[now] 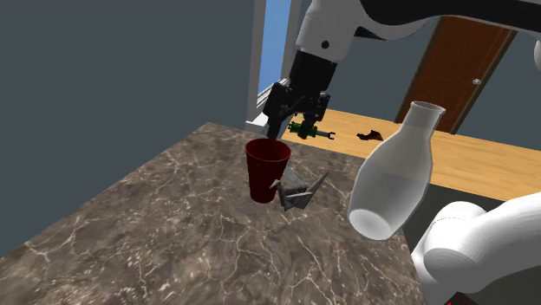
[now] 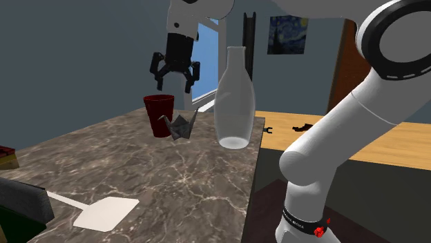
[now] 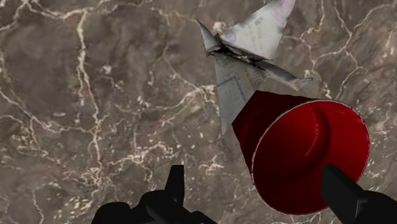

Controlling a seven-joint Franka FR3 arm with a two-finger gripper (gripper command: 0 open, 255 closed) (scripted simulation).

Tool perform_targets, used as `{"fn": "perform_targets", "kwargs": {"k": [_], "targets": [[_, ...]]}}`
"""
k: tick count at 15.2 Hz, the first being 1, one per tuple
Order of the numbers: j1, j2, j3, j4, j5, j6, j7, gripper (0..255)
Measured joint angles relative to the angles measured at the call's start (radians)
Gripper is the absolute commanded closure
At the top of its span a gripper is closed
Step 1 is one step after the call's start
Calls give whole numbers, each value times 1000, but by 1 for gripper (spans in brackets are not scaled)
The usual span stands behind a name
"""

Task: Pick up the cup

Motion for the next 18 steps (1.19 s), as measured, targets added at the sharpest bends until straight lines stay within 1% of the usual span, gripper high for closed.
{"fn": "perform_targets", "kwargs": {"k": [3, 8, 9, 18], "targets": [[2, 10, 21, -16, 8, 31, 16, 0], [8, -8, 29, -91, 20, 87, 5, 0], [9, -9, 30, -98, 21, 94, 4, 255], [10, -11, 32, -107, 23, 100, 4, 255]]}}
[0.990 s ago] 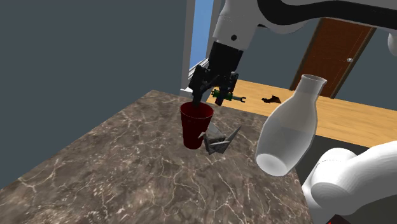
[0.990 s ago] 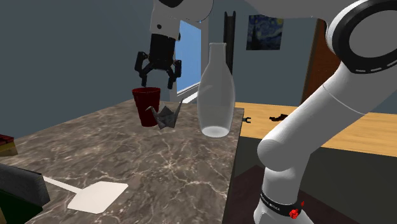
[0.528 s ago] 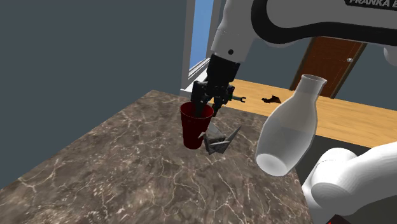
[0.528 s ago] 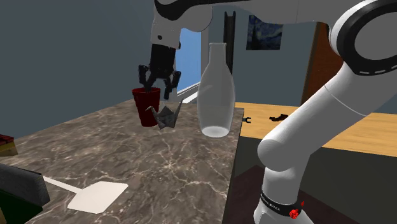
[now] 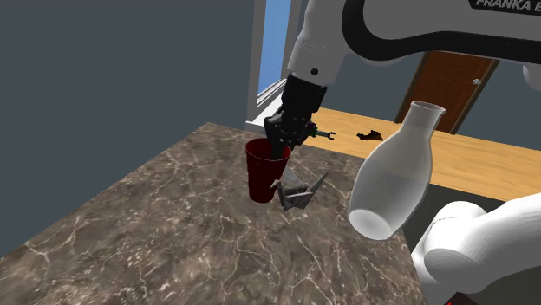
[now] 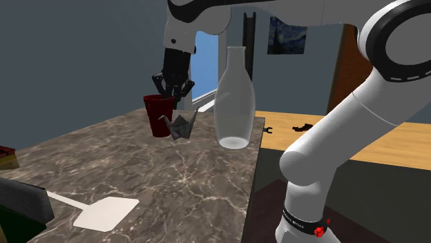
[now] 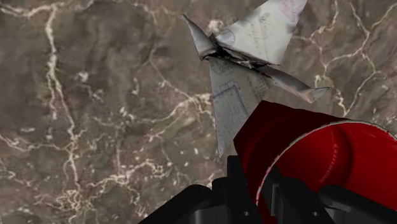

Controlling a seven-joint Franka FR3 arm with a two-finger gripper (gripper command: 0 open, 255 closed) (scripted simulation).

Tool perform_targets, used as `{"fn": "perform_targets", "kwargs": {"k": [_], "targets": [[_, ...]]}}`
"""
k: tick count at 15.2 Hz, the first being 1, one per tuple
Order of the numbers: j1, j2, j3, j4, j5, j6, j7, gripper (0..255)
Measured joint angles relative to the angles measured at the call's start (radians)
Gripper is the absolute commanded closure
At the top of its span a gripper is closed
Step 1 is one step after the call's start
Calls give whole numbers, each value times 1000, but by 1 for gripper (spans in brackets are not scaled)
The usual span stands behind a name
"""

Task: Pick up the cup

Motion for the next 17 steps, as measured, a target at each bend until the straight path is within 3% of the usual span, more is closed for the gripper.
{"fn": "perform_targets", "kwargs": {"k": [17], "targets": [[-16, 68, -17, 248, -32, -178, 43, 255]]}}
